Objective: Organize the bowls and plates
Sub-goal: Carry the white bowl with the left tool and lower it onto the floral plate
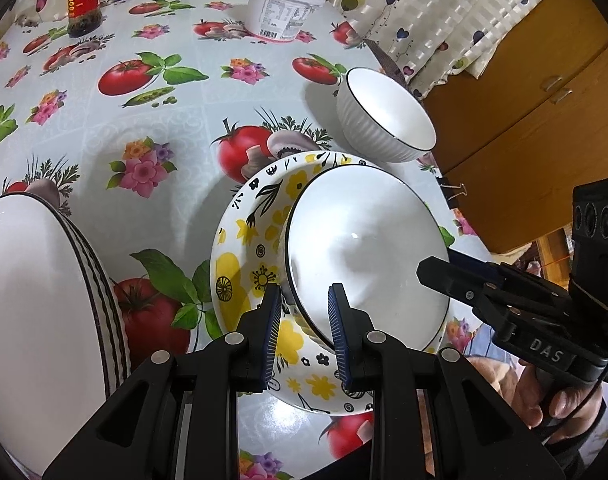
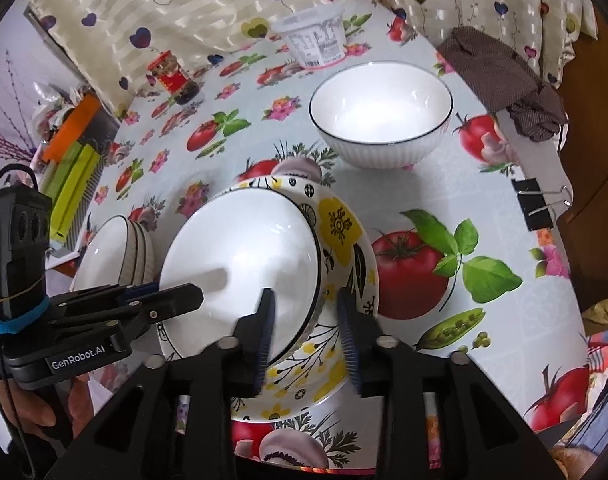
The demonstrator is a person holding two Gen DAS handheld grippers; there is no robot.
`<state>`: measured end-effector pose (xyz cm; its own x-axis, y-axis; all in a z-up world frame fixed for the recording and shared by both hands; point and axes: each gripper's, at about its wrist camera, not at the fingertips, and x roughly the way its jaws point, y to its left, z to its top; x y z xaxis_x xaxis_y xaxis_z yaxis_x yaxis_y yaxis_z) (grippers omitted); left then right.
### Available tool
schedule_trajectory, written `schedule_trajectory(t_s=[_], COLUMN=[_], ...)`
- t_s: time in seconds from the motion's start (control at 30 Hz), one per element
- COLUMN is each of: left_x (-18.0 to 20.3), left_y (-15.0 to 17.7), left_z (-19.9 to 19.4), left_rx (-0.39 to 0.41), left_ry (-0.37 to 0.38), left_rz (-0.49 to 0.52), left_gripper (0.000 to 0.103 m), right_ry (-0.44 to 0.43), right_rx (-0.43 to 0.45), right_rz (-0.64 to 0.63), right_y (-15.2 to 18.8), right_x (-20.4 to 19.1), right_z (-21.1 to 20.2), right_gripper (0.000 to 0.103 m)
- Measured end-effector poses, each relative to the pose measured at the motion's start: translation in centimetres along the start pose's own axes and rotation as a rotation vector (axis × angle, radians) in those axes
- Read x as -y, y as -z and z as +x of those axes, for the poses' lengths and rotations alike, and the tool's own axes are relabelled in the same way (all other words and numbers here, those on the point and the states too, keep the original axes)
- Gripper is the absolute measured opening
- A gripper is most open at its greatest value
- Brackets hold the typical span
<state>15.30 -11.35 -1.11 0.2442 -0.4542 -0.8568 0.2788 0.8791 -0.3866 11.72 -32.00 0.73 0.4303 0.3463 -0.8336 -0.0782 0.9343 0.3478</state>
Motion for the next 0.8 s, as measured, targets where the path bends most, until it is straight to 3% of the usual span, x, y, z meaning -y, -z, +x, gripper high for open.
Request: schedule_trajectory(t_s=[0.2,0.43,0.8], left_x=[-0.7,-1.1,-0.6], left_y=[0.3,0.3,-0.3], left_z=[-1.3,-3.2,-4.2], left_rx=[0.049,0.112,0.136], left_ry=[0.011,0.030,0.033], left_rz=[-0.033,-0.043,-0.028], left_gripper=[0.025,0.025,0.025], right_ry=[-0.028,0.000,0.010], right_rx=[0.045,0.108,0.149], right_rz=[0.002,0.009,0.013], right_y=[0.1,0.6,0.4], right_x=[0.0,0.2,0.9], right_z=[-1.5,-3.2,-4.3], right_gripper=[0.037,0.038,0.038])
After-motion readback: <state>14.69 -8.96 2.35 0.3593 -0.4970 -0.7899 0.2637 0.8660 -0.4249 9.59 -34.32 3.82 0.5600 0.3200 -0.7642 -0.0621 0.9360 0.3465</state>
